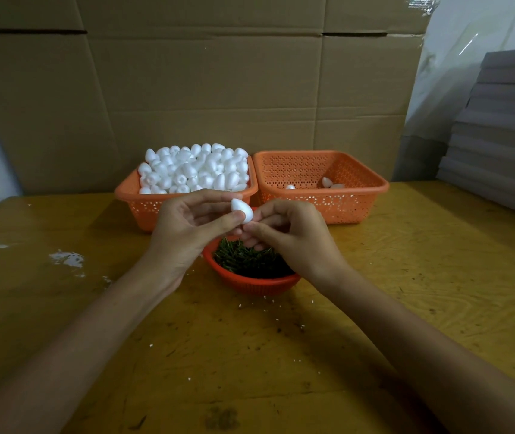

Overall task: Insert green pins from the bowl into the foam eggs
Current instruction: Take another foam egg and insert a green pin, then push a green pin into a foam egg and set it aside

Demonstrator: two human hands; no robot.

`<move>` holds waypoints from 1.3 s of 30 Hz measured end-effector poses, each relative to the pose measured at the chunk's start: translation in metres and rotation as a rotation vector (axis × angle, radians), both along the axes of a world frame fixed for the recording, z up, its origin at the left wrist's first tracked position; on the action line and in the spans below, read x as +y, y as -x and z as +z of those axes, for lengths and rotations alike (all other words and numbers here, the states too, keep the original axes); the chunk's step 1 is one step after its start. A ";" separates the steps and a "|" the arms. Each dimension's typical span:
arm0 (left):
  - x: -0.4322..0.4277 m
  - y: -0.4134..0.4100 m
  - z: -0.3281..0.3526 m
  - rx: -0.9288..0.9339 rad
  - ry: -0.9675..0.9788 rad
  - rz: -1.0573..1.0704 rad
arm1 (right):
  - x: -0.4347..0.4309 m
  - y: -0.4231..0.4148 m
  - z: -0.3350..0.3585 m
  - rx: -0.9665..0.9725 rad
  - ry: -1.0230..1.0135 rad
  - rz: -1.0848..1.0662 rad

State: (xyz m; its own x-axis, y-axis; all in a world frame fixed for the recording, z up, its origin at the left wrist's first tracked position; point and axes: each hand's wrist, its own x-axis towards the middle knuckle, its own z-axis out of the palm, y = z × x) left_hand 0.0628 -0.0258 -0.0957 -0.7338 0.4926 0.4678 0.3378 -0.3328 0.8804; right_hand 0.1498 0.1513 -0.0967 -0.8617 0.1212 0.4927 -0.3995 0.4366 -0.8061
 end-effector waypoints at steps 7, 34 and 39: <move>0.005 -0.007 0.000 0.100 -0.033 0.022 | 0.009 0.001 0.010 0.012 0.070 -0.052; 0.012 -0.040 -0.014 1.394 0.601 0.209 | 0.058 0.002 0.024 -0.028 -0.640 -0.277; 0.010 -0.038 -0.016 1.506 0.572 0.273 | 0.023 0.001 0.011 -0.267 -0.868 0.032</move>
